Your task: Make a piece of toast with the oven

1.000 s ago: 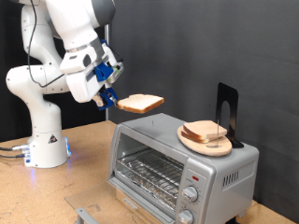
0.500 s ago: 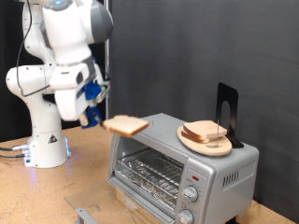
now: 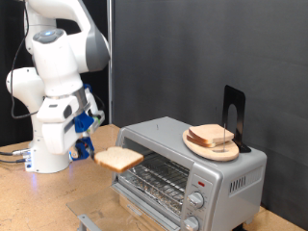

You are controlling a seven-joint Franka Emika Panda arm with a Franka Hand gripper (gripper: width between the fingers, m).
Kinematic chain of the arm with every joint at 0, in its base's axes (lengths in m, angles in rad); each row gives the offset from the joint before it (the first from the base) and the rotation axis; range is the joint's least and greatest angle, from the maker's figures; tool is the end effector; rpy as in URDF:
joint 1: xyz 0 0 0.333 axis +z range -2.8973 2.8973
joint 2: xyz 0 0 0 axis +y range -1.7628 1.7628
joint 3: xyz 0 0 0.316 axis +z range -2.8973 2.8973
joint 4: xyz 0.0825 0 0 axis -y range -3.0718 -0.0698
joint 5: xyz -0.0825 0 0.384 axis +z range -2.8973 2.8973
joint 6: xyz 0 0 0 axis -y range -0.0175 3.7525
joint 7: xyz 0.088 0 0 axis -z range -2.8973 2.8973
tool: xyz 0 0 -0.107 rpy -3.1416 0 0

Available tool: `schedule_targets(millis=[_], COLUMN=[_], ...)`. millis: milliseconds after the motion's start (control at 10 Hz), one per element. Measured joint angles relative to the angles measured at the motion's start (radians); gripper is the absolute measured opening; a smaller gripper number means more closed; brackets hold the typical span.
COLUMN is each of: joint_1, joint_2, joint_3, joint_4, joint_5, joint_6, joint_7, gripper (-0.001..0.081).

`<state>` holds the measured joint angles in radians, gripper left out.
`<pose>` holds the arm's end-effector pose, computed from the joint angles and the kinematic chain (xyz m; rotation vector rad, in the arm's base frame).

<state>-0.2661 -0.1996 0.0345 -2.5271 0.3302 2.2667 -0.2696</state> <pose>0.4266 -0.0923 0.3442 -2.8826 0.2650 -0.0027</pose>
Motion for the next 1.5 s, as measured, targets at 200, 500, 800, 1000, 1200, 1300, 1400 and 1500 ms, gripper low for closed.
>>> schedule_targets(millis=[200, 500, 800, 1000, 1200, 1300, 1400, 1500], joint_1=[0.0, 0.0, 0.003, 0.005, 0.005, 0.005, 0.006, 0.007], joint_2=[0.014, 0.017, 0.047, 0.084, 0.113, 0.126, 0.135, 0.143], joint_3=[0.001, 0.007, 0.023, 0.04, 0.054, 0.062, 0.072, 0.083], joint_4=[0.004, 0.004, 0.033, 0.056, 0.061, 0.061, 0.059, 0.057], joint_5=[0.02, -0.044, -0.088, -0.116, -0.13, -0.136, -0.139, -0.14], joint_6=[0.001, 0.027, 0.037, 0.021, 0.021, 0.024, 0.032, 0.052], joint_7=[0.0, -0.093, -0.124, -0.126, -0.126, -0.125, -0.125, -0.123], gripper=[0.0468, 0.0468, 0.0468, 0.0468, 0.0468, 0.0468, 0.0468, 0.0468])
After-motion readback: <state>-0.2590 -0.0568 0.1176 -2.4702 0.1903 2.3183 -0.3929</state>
